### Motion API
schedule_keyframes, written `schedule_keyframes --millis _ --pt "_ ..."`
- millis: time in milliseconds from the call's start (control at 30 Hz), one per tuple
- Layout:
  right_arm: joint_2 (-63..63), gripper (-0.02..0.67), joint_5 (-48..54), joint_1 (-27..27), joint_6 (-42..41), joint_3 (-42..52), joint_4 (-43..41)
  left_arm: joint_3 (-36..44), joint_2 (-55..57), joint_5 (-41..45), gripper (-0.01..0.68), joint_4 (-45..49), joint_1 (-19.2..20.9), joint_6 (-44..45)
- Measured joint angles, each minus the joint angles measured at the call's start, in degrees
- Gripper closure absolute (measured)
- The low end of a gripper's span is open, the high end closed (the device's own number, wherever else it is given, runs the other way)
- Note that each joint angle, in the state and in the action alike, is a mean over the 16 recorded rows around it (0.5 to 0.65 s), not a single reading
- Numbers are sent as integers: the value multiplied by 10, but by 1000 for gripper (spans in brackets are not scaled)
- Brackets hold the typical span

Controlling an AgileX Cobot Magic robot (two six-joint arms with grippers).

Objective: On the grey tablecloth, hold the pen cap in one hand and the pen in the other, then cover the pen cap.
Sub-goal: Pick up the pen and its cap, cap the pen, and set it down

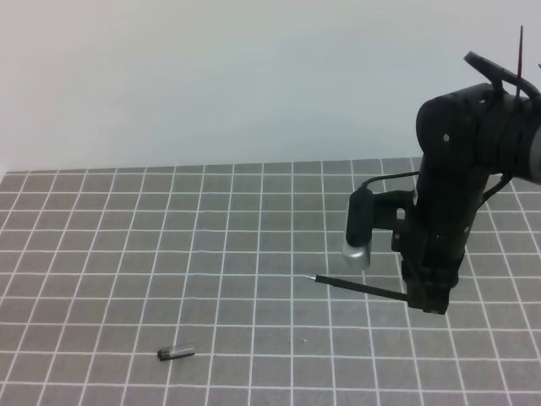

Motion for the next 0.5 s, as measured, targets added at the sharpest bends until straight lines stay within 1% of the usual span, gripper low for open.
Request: schedule_keyframes --millis 133,233,367,500 --pt "0 652 5 0 1 -7 18 -55 26 115 676 -24 0 29" --pt "0 652 11 0 2 -8 24 -105 63 218 676 -63 0 66" --pt "0 652 27 0 9 -8 29 -171 136 346 676 -130 0 117" --pt "-1 652 45 0 23 -8 30 -226 229 437 676 -188 -2 170"
